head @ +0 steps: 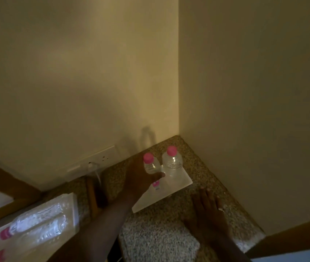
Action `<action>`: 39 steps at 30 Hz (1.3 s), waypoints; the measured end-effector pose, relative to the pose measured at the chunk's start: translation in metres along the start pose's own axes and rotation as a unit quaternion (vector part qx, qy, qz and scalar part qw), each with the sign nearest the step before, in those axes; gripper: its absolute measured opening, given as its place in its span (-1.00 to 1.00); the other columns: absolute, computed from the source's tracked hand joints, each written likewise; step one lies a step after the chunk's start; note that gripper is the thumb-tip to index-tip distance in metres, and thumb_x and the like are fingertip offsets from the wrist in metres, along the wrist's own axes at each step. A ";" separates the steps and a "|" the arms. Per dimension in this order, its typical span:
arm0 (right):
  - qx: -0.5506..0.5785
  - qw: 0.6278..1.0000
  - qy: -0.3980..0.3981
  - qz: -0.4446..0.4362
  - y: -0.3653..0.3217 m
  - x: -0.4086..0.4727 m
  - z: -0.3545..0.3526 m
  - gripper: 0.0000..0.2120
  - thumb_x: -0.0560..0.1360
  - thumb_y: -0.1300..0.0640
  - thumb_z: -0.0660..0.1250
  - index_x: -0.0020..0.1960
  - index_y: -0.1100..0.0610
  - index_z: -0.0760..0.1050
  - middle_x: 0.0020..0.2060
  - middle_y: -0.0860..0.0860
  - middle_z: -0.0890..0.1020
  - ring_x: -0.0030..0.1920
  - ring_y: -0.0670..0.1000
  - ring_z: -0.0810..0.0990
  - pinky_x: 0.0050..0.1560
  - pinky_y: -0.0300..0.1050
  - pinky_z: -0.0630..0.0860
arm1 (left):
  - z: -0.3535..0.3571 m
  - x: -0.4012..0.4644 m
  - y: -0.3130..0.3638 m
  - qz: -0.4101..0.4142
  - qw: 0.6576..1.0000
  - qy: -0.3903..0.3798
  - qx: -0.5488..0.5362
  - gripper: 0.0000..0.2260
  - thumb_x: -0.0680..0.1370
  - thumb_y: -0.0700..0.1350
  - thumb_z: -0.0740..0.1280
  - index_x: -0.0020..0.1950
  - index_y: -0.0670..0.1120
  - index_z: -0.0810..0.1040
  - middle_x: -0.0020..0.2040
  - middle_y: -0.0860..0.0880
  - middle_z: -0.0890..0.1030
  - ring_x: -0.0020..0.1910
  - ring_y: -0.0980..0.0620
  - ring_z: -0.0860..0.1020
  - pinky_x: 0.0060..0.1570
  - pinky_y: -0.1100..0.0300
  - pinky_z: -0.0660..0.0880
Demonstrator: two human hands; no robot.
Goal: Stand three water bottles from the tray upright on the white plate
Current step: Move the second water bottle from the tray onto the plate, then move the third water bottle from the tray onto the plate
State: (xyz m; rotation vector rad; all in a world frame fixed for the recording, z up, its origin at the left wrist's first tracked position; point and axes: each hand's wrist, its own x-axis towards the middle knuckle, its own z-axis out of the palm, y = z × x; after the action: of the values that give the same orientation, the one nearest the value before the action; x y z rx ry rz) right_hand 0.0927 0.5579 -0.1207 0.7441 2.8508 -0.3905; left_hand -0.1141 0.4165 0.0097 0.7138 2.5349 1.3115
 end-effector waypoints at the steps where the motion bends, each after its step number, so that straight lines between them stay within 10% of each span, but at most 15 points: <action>1: -0.005 1.000 0.001 0.000 0.000 0.000 0.000 -0.07 0.40 -0.52 -0.10 0.59 0.01 -0.11 0.57 0.11 -0.24 0.50 0.13 -0.42 0.44 0.19 -0.42 | 0.002 0.001 0.000 0.000 1.000 0.001 0.001 -0.44 0.18 0.04 0.67 0.09 0.12 0.52 -0.01 0.09 0.63 0.01 0.01 0.61 -0.02 0.02 0.56; 14: 0.005 1.000 0.011 -0.002 -0.001 -0.001 0.001 -0.02 0.36 -0.60 -0.24 0.58 0.00 -0.10 0.52 0.05 -0.33 0.47 0.09 -0.49 0.34 0.11 -0.63 | -0.007 -0.016 -0.011 0.010 0.999 -0.042 -0.019 -0.23 0.11 0.09 0.68 0.24 0.20 0.43 0.18 0.13 0.56 0.17 0.06 0.54 0.10 0.03 0.53; 24: 0.005 0.999 -0.001 -0.040 -0.060 -0.027 0.012 -0.08 0.42 -0.54 -0.24 0.57 0.02 0.07 0.59 0.17 -0.02 0.56 0.20 -0.21 0.50 0.23 -0.28 | -0.124 -0.102 -0.093 -0.015 0.969 -0.047 0.243 0.10 0.27 0.25 0.55 0.59 -0.06 0.00 0.61 -0.12 0.01 0.58 -0.07 -0.01 0.50 -0.04 0.12; 32: -0.024 0.991 -0.030 -0.126 -0.145 -0.049 0.028 -0.24 0.48 -0.41 -0.15 0.50 0.00 0.26 0.54 0.16 0.22 0.56 0.23 0.05 0.51 0.28 0.00 | -0.215 -0.185 -0.154 -0.060 0.942 0.021 0.330 -0.11 0.21 0.29 0.56 0.41 -0.11 0.41 0.37 -0.16 0.48 0.34 -0.19 0.43 0.30 -0.08 0.37; 39: 0.002 0.991 0.008 -0.137 -0.164 -0.055 0.035 -0.22 0.55 -0.38 -0.15 0.29 0.17 0.52 0.29 0.31 0.52 0.33 0.38 0.44 0.31 0.44 0.35 | -0.235 -0.212 -0.183 -0.067 0.914 -0.003 0.401 -0.36 0.36 0.04 0.53 0.38 -0.06 0.42 0.30 -0.11 0.52 0.23 -0.16 0.48 0.20 -0.02 0.44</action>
State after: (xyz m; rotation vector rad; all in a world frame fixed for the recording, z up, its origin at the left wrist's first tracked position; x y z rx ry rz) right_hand 0.0616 0.3853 -0.1071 0.3574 2.9748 -0.4291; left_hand -0.0812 0.0526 -0.0099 0.6311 3.0186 0.1670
